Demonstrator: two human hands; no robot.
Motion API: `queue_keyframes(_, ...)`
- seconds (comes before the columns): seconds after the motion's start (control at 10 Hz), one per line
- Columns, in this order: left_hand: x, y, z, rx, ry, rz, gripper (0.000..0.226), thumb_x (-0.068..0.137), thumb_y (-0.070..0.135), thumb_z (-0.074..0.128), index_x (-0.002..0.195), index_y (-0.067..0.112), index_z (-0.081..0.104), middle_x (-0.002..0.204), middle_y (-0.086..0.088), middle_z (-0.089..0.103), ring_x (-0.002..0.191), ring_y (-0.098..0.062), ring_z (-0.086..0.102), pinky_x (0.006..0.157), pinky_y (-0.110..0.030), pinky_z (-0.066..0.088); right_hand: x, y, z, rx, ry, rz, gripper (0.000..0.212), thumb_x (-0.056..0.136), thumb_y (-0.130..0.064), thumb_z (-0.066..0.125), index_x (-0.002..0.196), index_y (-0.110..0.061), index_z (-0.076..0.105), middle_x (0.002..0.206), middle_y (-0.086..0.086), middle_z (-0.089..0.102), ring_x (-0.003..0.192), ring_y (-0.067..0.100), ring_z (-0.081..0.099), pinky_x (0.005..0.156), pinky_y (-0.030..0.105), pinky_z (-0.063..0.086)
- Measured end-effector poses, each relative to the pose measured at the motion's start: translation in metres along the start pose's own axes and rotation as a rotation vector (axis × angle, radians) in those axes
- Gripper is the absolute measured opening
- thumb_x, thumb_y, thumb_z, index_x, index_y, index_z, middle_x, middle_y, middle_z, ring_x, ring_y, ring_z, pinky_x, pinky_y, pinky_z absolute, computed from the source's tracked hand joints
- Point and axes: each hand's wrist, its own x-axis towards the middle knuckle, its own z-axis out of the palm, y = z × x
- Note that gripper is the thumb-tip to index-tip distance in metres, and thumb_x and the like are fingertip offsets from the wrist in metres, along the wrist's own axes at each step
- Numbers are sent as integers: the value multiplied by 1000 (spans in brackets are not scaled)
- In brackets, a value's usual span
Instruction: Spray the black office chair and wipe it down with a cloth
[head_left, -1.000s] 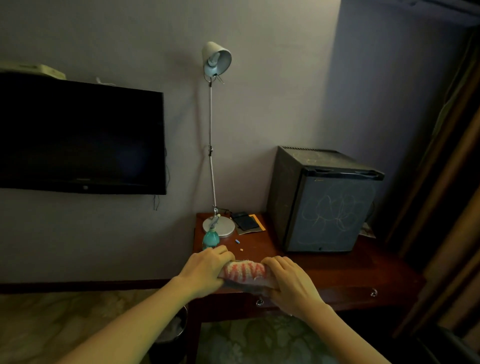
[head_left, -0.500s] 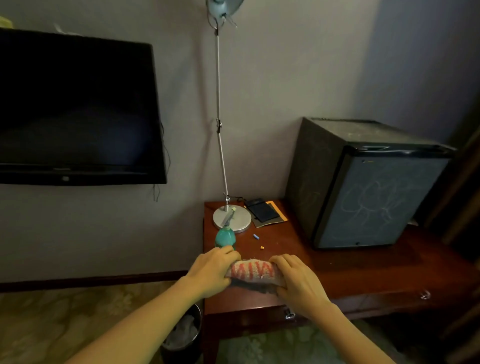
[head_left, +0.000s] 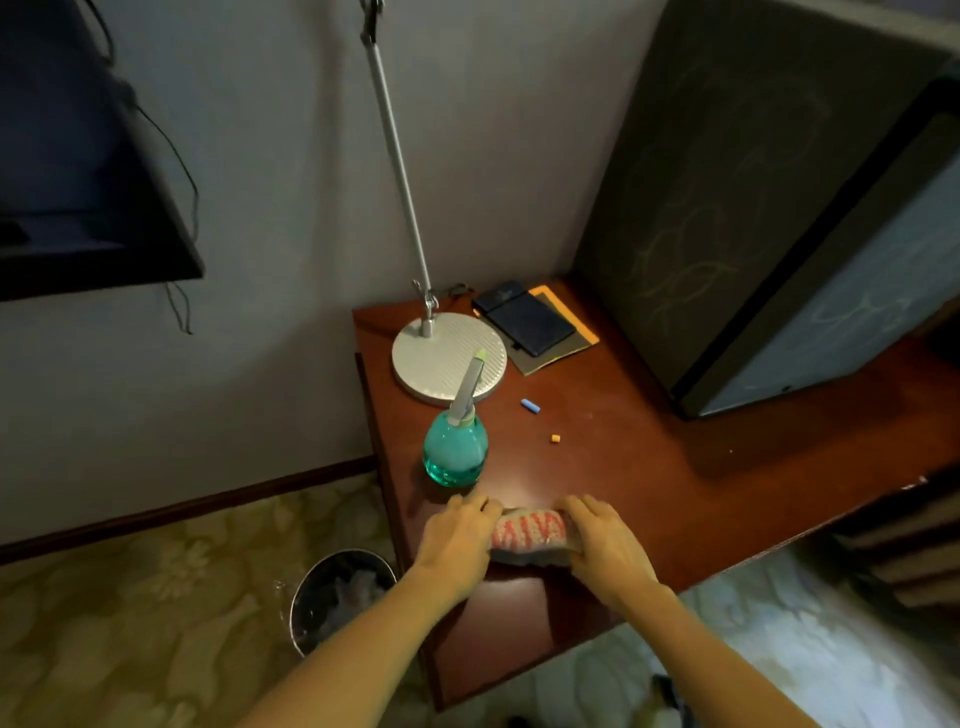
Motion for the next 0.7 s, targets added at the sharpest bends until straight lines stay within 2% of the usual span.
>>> queue_keyframes(0.1,9,-7,25,-22,-30,-3,48,87,9,55,133,19,45,134,-2,46,120,-25,43,96,-35,42,4,4,27,75,5,57,51,80,-17,70,128,-21,54,121,3,58,111,27,54,88,37,46)
queue_keyframes(0.2,14,-11,34,-33,-14,15,47,86,10,57,132,18,49,129,-1,51,118,-24,47,97,-33,41,8,4,30,74,53,98,50,79,-14,70,128,-19,58,117,6,61,107,28,55,86,38,46)
queue_keyframes(0.4,12,-8,28,-67,-49,-2,48,84,12,61,131,18,51,129,-1,53,116,-24,50,96,-36,44,13,0,24,35,-33,138,56,79,-21,70,132,-23,52,122,2,57,112,26,53,91,36,46)
queue_keyframes(0.6,5,3,3,-43,-117,-48,48,86,15,57,133,21,47,131,1,51,121,-23,50,94,-37,47,17,-6,6,-89,-250,154,67,80,-32,68,139,-26,37,133,1,47,123,26,45,100,40,44)
queue_keyframes(0.7,-12,14,-25,-54,-100,-51,39,88,22,56,126,22,50,128,0,52,118,-25,52,90,-37,46,12,-21,-26,-125,-247,170,70,80,-35,67,142,-26,35,139,2,43,128,27,41,103,39,42)
